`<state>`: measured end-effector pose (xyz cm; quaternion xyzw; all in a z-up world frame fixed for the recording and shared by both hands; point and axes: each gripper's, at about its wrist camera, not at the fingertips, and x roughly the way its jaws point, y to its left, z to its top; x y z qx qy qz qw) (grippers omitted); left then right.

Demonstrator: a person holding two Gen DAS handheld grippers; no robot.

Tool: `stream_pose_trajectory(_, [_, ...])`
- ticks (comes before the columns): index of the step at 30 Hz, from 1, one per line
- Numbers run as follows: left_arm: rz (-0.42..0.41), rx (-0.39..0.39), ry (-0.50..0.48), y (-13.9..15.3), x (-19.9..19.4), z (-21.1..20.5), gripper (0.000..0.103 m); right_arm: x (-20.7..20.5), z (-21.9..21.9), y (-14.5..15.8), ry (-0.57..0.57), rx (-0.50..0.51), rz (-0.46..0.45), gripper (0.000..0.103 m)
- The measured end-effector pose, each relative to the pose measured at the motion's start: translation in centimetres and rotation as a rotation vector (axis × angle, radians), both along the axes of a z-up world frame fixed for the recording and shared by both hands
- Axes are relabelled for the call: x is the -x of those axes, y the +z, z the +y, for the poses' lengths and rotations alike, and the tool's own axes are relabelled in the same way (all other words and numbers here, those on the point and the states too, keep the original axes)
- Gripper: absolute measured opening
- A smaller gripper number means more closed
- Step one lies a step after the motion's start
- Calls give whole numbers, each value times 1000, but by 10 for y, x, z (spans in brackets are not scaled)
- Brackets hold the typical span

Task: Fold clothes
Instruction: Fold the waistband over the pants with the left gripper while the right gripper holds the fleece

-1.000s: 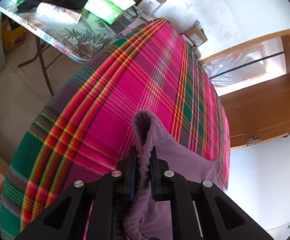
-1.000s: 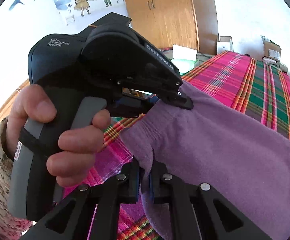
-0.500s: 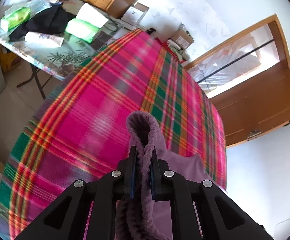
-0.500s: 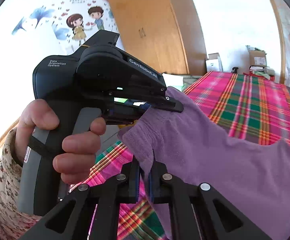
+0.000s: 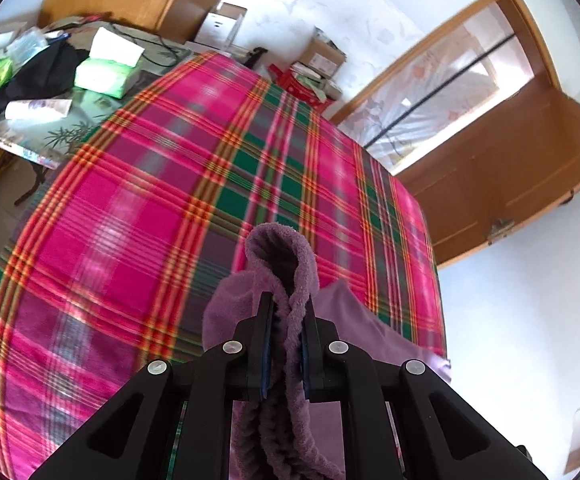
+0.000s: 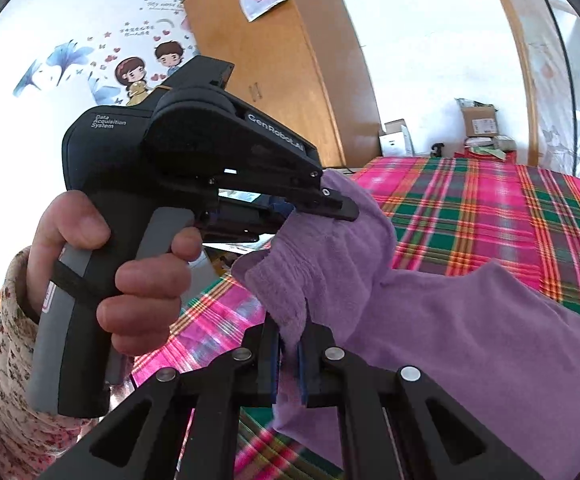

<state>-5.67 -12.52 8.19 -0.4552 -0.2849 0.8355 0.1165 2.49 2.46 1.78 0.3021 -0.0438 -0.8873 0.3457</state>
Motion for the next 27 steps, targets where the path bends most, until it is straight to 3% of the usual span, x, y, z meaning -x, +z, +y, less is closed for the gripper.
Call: stream_pose_trajectory(27, [-95,89,-181,-9,21,126,12,-15,105,-18,-162,84,-73,7])
